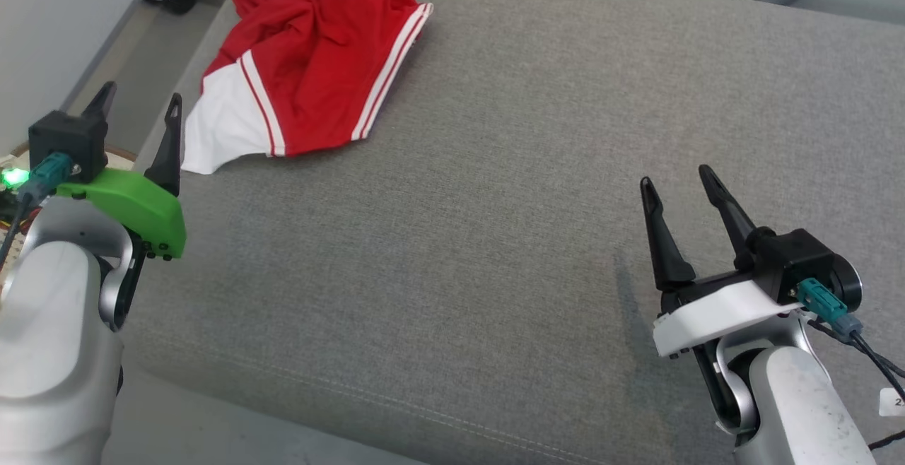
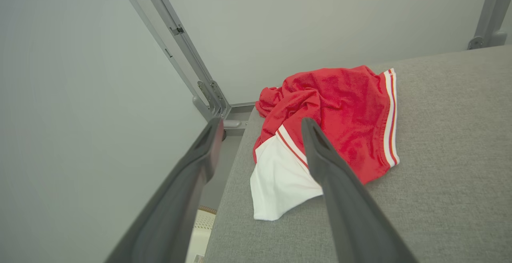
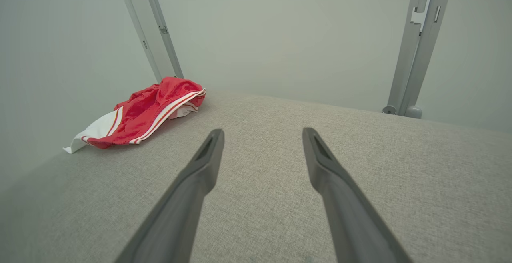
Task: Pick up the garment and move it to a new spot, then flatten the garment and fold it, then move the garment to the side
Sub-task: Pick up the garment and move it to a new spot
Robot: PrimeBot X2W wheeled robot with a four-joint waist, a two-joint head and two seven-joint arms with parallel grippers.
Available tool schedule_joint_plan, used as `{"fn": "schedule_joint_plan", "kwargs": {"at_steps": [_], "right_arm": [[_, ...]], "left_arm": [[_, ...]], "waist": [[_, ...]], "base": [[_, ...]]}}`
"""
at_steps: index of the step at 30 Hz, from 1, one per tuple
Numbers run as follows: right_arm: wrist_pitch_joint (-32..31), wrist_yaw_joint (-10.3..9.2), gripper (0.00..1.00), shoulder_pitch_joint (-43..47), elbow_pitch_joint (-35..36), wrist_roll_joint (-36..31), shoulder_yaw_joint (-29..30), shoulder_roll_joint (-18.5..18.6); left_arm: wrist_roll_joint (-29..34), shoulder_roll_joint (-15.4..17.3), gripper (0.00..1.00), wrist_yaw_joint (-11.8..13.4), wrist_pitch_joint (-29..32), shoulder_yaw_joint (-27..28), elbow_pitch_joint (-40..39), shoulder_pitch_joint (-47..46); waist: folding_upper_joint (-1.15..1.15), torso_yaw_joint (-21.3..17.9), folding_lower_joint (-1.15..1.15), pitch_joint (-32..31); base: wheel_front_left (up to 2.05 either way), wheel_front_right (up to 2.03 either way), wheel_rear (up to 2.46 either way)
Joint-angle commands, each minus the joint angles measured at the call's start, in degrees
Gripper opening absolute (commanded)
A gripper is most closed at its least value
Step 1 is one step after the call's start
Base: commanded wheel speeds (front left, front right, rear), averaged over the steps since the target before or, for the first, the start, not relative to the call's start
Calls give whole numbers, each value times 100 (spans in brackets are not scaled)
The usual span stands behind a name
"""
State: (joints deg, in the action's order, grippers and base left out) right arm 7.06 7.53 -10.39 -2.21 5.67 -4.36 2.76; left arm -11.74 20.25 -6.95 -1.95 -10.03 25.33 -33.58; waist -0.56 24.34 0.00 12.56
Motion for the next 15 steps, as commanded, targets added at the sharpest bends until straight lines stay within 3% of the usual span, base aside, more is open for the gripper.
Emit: {"fn": "schedule_joint_plan", "kwargs": {"at_steps": [1,15], "right_arm": [[-37,-8,100,-123,74,-83,18,24],[-277,-8,100,-181,536,-384,118,37]], "left_arm": [[-117,52,100,-26,59,-98,184,-246],[-1547,482,100,-49,579,-1784,1330,-986]], "waist": [[56,-549,0,574],[56,-887,0,1146]], "base": [[0,0,0],[0,0,0]]}}
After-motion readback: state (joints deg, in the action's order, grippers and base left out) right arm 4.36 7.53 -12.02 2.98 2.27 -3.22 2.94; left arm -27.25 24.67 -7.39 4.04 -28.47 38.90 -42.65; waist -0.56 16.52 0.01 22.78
